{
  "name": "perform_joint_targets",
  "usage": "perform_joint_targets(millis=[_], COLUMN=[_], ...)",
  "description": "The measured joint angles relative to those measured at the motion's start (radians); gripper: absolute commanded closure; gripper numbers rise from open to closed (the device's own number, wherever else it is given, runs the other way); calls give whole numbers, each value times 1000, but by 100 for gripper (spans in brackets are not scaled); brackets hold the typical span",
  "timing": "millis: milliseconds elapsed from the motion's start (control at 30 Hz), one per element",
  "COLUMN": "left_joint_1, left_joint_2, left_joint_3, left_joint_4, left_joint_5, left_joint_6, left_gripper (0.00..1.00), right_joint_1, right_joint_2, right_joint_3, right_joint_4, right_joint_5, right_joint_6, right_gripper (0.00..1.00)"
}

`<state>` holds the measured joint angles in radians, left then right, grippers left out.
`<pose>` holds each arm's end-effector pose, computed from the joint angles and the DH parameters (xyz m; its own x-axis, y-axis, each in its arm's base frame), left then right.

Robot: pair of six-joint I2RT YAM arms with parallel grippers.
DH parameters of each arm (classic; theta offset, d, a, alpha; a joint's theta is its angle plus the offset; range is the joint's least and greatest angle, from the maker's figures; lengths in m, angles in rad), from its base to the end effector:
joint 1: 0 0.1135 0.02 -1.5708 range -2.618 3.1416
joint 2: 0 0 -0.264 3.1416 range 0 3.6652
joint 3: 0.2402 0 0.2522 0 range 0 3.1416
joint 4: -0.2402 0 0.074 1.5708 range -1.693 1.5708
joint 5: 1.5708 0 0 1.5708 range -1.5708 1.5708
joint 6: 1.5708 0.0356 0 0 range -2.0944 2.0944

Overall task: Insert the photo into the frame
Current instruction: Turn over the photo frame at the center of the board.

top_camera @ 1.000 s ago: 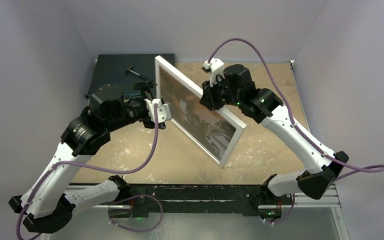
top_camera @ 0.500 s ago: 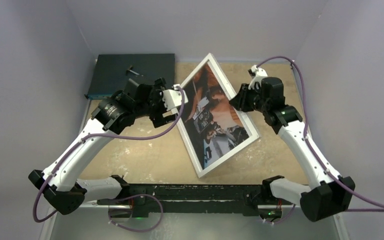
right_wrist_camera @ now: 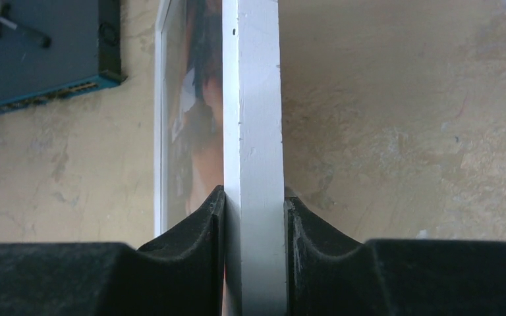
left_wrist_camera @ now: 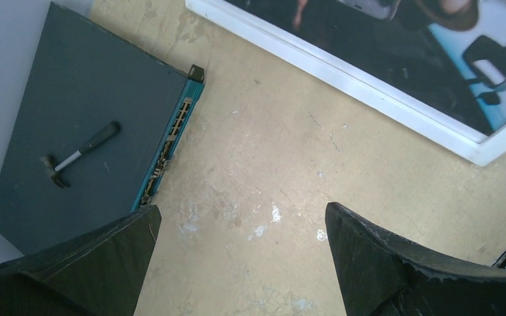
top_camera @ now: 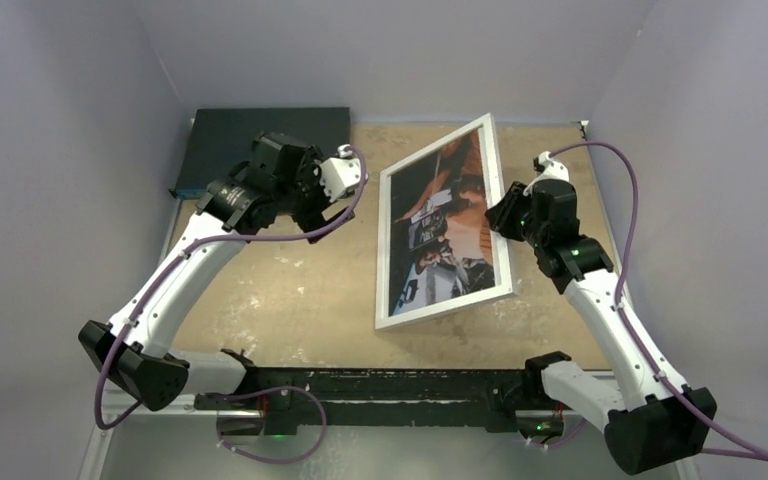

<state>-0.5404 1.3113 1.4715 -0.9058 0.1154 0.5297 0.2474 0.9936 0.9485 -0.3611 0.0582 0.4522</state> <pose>0.2250 -0.1398 0.3928 -0.2071 0.7096 -0.6735 0.7976 0.5211 0.3038 0.2177 0.0528 0.3403 -0.4288 0.3416 -0.8363 -0.0059 0.9247 0.3807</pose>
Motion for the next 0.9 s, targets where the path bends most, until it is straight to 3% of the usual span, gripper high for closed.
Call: perform_joint_targets(millis=[267,600,833,900], left_joint_1=[108,278,296,304], left_joint_2=[8,65,78,89], left_joint_3=[0,-10,-28,-31], left_joint_4=[2,-1,-4,-5], left_joint_5=[62,190,256,272], left_joint_6=[-14,-14,-14,-14], left_gripper=[5,5,2,2], right_joint_1=[-8,-15,-16,-16], right_joint_2=[6,60,69,84], right_joint_3=[-169,-370,-540,-558], right_joint_4=[161,283,389,406], right_joint_5=[63,-5,-68,-77], right_joint_6=[148,224,320,332], right_gripper=[100,97,95,91])
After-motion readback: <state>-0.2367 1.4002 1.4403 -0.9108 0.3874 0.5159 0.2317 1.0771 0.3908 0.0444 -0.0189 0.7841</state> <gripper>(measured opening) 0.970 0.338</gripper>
